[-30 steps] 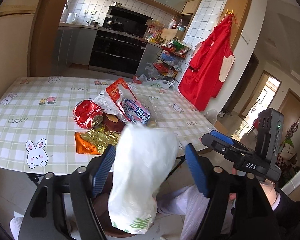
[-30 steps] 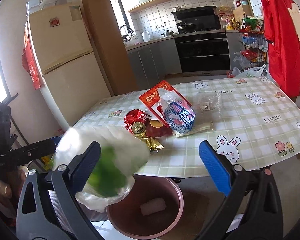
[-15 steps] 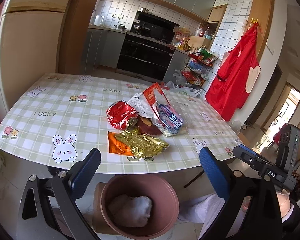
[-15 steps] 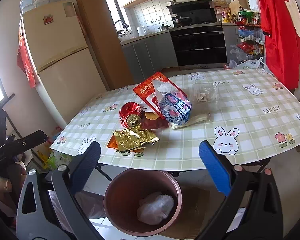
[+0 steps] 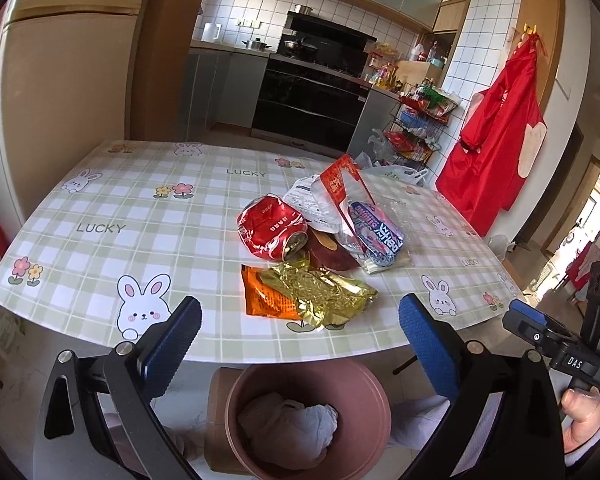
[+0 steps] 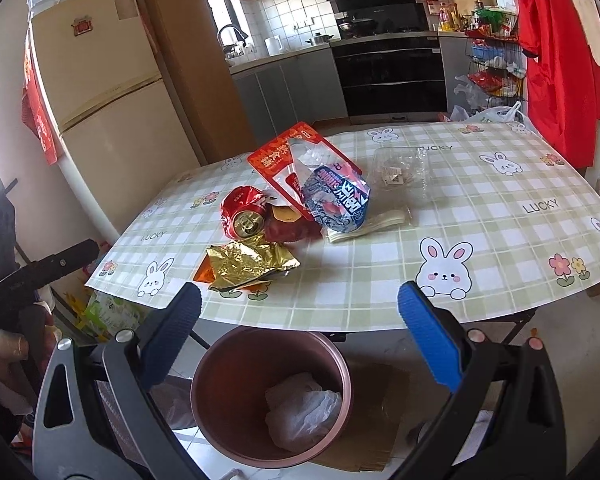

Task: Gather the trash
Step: 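Reach the left tool to the crushed red can and grasp it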

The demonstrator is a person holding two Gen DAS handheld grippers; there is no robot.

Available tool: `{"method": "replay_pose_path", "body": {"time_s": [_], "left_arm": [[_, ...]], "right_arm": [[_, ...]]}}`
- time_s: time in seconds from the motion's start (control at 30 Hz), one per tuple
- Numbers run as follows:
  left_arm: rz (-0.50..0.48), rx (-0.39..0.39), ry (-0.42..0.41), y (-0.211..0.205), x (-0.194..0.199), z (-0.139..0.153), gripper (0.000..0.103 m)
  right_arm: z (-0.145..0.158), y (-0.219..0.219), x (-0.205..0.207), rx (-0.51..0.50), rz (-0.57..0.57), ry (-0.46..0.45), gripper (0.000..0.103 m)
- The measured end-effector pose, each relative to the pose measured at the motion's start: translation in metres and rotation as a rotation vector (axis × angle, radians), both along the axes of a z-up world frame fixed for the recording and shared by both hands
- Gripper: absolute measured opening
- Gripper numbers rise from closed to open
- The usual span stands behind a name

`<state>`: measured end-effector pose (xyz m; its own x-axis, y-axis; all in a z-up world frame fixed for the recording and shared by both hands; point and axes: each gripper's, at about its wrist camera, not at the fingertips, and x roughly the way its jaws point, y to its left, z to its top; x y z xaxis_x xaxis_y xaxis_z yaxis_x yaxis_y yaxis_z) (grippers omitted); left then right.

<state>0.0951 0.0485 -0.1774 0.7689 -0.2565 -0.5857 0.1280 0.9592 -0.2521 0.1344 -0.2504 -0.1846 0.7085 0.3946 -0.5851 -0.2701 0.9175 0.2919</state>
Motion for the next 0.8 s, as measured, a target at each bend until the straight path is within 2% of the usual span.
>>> {"method": "replay_pose_path", "body": {"time_s": [0.23, 0.37, 0.4, 0.5, 0.8], "left_arm": [[-0.101, 0.153, -0.008, -0.012, 0.067, -0.010, 0.095], [-0.226, 0.291, 0.052, -0.027, 0.115, -0.030, 0.082], [-0.244, 0.315, 0.071, -0.029, 0.126, -0.037, 0.073], [-0.296, 0.309, 0.123, -0.030, 0.161, -0.055, 0.067], [-0.400, 0.334, 0.181, -0.051, 0.214, -0.094, 0.066]], "right_arm": [[-0.010, -0.007, 0.037, -0.038, -0.008, 0.042, 0.097], [-0.013, -0.003, 0.069, -0.086, 0.005, 0.063, 0.097], [-0.013, -0.002, 0.075, -0.099, 0.004, 0.064, 0.097], [-0.013, 0.000, 0.103, -0.126, -0.004, 0.074, 0.097], [-0.018, 0.021, 0.171, -0.217, 0.073, 0.074, 0.097]]}}
